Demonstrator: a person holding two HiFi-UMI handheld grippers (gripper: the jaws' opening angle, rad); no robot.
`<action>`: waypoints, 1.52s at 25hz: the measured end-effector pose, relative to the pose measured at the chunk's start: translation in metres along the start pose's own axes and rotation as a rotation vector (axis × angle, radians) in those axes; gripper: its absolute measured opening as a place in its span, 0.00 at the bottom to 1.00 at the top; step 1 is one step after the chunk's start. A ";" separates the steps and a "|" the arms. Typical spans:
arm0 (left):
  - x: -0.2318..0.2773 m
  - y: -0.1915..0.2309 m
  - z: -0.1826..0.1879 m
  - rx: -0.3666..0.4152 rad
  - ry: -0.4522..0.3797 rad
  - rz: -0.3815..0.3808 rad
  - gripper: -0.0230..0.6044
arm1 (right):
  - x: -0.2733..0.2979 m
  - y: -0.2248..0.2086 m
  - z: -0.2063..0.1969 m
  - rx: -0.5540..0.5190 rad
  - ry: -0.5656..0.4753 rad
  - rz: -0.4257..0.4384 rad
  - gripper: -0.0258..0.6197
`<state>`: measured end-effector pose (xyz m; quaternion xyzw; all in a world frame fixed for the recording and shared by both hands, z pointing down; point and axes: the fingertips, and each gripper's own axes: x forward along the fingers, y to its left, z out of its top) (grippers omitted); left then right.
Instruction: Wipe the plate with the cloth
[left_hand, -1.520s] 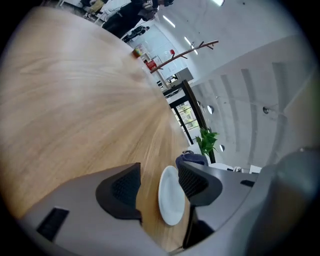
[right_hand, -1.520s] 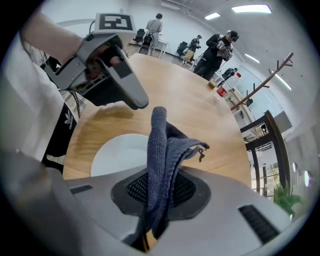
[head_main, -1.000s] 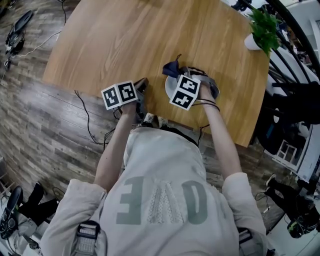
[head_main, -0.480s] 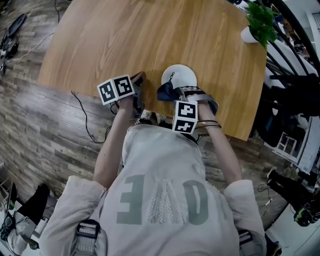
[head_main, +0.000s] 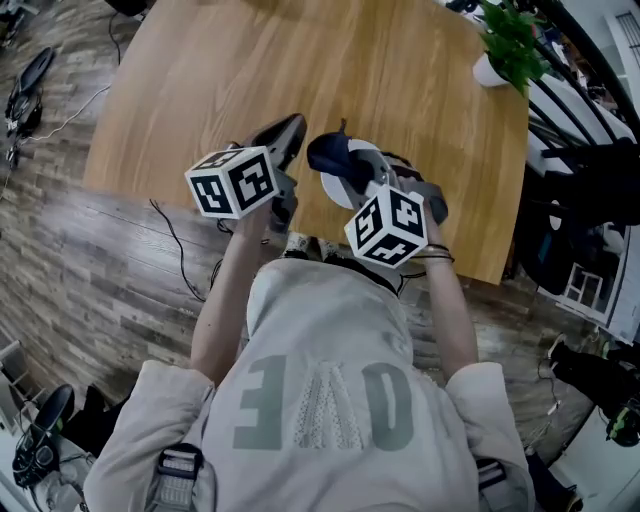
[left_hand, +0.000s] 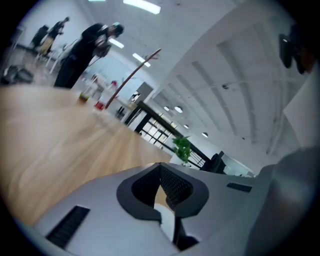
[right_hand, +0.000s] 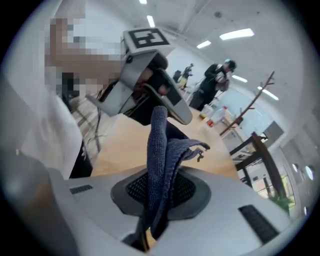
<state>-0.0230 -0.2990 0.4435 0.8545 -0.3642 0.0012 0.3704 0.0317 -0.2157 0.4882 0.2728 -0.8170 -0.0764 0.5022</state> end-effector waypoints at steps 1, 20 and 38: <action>-0.002 -0.022 0.025 0.106 -0.049 -0.028 0.04 | -0.016 -0.021 0.015 0.044 -0.061 -0.072 0.13; -0.037 -0.217 0.115 0.901 -0.430 -0.121 0.04 | -0.241 -0.116 0.003 0.646 -0.638 -0.876 0.13; -0.047 -0.229 0.119 0.863 -0.465 -0.128 0.04 | -0.257 -0.112 -0.010 0.706 -0.640 -0.886 0.13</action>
